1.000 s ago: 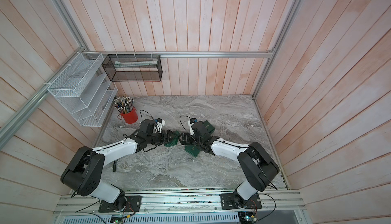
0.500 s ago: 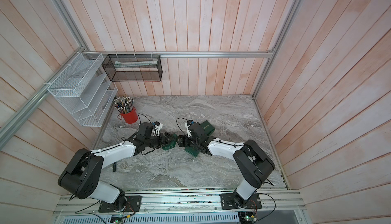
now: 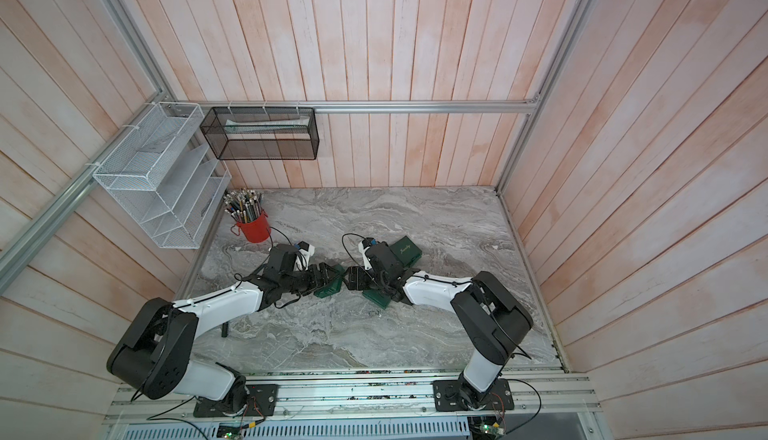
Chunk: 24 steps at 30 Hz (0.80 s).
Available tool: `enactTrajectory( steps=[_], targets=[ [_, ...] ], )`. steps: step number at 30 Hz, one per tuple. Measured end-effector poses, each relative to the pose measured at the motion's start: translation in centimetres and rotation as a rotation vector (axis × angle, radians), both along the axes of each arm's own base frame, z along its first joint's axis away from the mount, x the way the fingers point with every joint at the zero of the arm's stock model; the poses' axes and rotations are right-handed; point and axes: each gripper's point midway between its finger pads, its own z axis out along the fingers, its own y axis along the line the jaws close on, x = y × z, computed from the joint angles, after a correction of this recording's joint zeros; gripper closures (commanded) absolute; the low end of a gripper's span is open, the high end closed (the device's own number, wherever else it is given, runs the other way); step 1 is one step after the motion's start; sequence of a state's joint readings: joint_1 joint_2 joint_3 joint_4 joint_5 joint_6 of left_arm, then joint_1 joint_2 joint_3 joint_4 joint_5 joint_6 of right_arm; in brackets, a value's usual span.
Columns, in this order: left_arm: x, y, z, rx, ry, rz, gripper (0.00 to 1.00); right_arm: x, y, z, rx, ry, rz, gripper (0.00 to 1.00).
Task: Take the rings out of the lift-off lid box
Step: Open the lid on the jewelry box.
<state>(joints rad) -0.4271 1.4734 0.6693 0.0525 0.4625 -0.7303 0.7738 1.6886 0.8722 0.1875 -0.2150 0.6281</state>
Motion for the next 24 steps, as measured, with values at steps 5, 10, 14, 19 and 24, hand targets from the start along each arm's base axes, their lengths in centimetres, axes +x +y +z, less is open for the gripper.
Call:
enactTrajectory(
  steps=[5,10,14,19,24],
  targets=[
    [-0.05,0.1,-0.15,0.003,0.002,0.003,0.29,-0.09,0.06,-0.29,-0.004,0.006,0.003,0.25],
    [-0.19,0.19,-0.39,0.002,0.008,0.008,0.29,-0.23,0.15,-0.55,-0.005,0.015,0.004,0.25],
    [-0.2,0.24,-0.43,0.003,0.009,0.011,0.29,-0.27,0.2,-0.72,-0.004,0.022,0.004,0.25],
    [-0.2,0.28,-0.43,0.003,0.009,0.013,0.29,-0.26,0.21,-0.73,-0.002,0.025,0.001,0.26],
    [-0.19,0.34,-0.5,0.005,0.012,0.018,0.29,-0.29,0.21,-0.97,-0.002,0.034,-0.003,0.26]
  ],
)
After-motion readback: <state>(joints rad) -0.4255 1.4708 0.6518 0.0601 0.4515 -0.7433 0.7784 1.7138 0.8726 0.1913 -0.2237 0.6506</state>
